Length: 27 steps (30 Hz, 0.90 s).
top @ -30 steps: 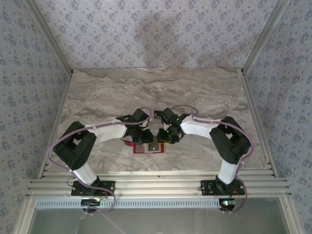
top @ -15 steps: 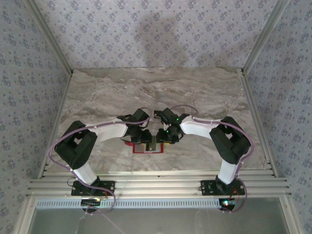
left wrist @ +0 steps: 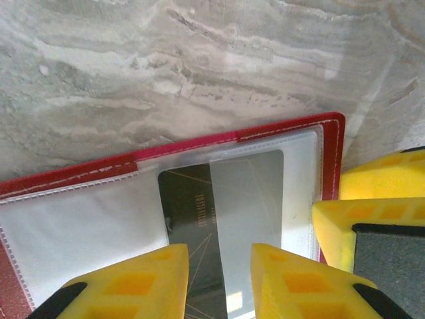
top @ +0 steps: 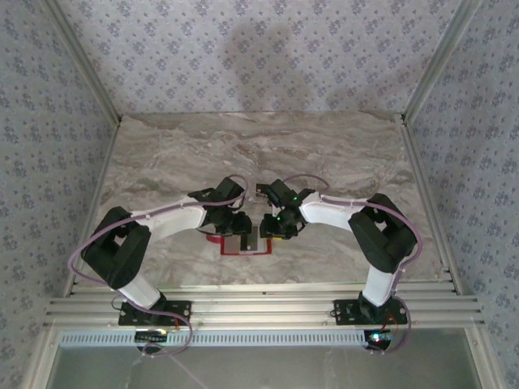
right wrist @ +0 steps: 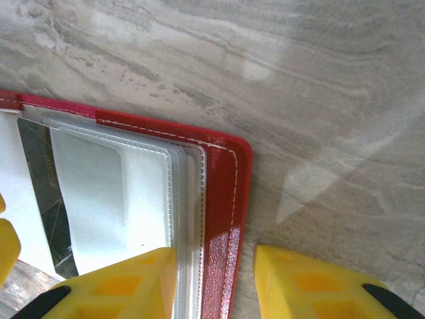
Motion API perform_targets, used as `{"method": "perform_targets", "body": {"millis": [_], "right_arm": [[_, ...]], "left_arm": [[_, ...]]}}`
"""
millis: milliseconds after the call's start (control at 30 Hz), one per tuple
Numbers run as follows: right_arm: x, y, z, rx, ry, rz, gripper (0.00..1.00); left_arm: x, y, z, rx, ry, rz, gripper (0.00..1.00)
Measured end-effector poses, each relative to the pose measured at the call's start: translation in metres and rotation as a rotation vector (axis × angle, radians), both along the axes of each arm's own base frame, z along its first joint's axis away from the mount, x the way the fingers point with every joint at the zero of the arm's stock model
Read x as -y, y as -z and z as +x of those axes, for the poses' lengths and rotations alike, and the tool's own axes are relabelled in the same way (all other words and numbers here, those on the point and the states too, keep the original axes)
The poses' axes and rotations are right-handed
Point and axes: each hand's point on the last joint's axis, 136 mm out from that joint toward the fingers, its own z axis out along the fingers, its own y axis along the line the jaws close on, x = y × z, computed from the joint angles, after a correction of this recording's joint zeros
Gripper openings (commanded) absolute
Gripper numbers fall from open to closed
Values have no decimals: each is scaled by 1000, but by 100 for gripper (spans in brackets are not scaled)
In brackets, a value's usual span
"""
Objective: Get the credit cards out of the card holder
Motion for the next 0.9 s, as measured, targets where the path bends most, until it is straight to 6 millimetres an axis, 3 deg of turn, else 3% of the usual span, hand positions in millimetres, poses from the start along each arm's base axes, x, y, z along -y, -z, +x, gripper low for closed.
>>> {"method": "perform_targets", "body": {"millis": [200, 733, 900], "right_arm": [[0, 0, 0, -2, 0, -2, 38], [0, 0, 0, -6, -7, -10, 37], [0, 0, 0, -7, -7, -10, 37]], "left_arm": [[-6, 10, -3, -37, -21, -38, 32], [1, 21, -5, -88, -22, -120, 34], [2, 23, -6, -91, -26, -134, 23]]}}
